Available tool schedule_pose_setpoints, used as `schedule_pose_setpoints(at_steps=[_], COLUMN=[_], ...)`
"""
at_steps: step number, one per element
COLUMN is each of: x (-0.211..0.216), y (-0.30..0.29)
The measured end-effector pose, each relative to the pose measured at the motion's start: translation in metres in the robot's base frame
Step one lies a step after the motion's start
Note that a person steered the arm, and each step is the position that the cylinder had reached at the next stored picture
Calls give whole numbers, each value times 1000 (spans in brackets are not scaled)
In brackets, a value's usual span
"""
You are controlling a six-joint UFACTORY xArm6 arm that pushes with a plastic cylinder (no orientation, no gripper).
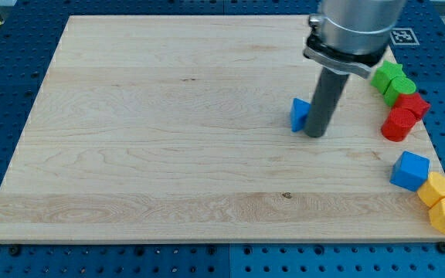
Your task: Move blue triangle towards center
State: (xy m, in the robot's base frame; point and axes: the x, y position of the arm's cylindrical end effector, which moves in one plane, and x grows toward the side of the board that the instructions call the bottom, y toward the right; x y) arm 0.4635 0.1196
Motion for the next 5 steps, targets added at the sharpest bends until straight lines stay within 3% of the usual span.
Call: schedule_pose_setpoints(at_steps=[1,3,5], x=[-3,24,-25], y=[-7,63,42])
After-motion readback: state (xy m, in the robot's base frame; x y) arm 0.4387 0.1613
